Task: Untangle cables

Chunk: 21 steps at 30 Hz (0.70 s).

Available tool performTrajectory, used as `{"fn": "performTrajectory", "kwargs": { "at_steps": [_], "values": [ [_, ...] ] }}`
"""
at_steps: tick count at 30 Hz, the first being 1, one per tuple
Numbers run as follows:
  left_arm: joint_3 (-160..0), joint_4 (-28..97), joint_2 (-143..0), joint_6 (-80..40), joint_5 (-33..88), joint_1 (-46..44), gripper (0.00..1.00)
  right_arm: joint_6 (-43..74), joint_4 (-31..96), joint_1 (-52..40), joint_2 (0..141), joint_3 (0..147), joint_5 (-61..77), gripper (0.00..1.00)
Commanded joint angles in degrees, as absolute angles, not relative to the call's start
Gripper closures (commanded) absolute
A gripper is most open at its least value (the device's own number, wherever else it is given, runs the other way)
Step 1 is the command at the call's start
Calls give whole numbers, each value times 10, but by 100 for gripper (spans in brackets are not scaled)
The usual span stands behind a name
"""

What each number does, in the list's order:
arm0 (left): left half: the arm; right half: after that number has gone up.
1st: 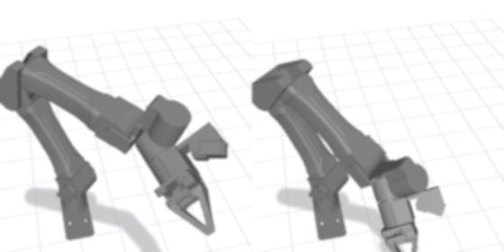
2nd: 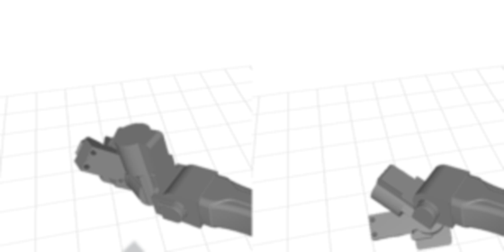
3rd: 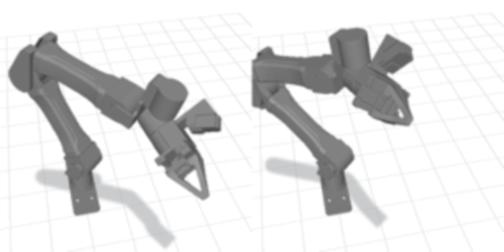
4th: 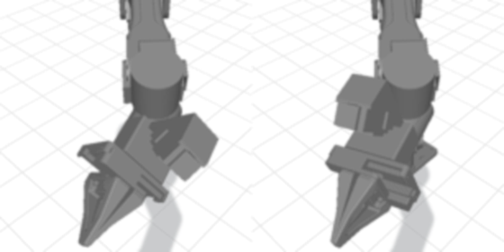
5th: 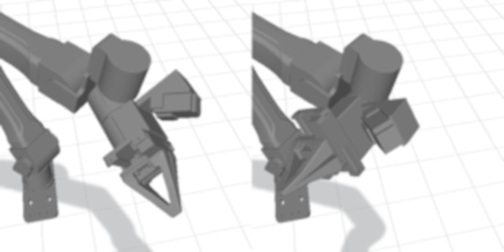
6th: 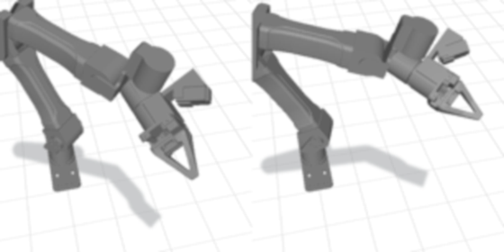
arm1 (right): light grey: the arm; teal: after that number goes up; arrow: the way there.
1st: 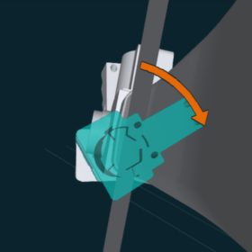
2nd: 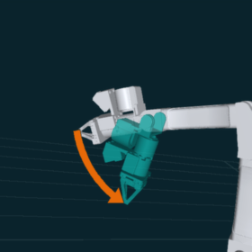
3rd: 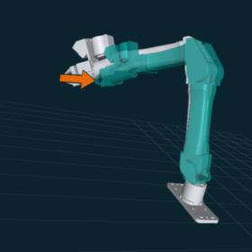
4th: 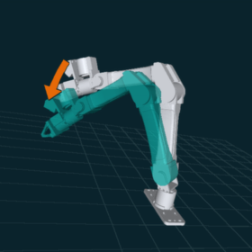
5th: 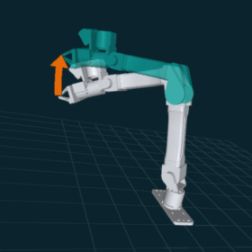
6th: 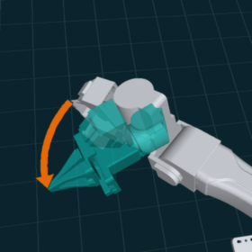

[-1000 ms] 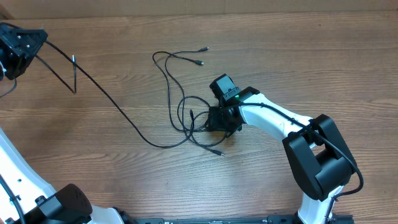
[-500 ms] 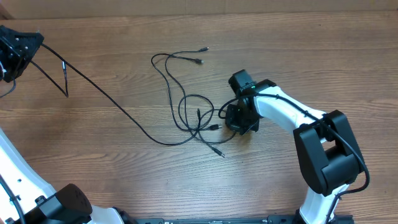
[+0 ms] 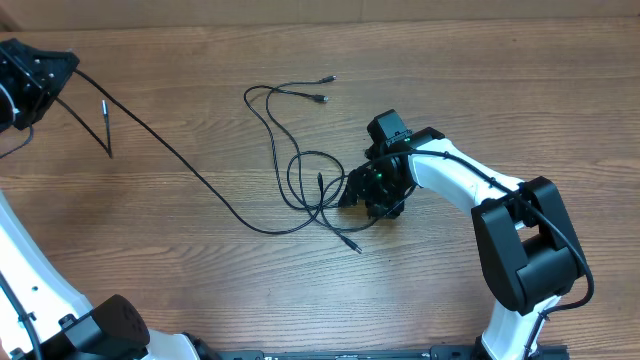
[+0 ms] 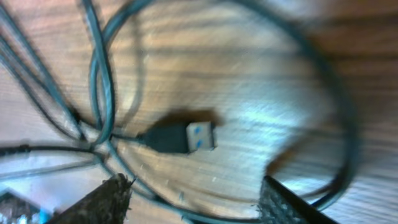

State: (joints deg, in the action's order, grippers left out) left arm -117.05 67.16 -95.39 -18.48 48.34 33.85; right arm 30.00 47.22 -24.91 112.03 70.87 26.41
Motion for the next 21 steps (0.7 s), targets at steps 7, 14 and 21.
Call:
{"fn": "performTrajectory", "kwargs": {
  "at_steps": [7,14,21],
  "values": [
    [-1182,671,-945,-178,449,306,96,219,509,-279,1120,706,310,18],
    [-1182,672,-951,-178,434,273,95,222,535,-332,1120,706,143,10],
    [-1182,675,-951,-178,404,262,96,218,540,-362,1120,706,111,12]
  ]
}}
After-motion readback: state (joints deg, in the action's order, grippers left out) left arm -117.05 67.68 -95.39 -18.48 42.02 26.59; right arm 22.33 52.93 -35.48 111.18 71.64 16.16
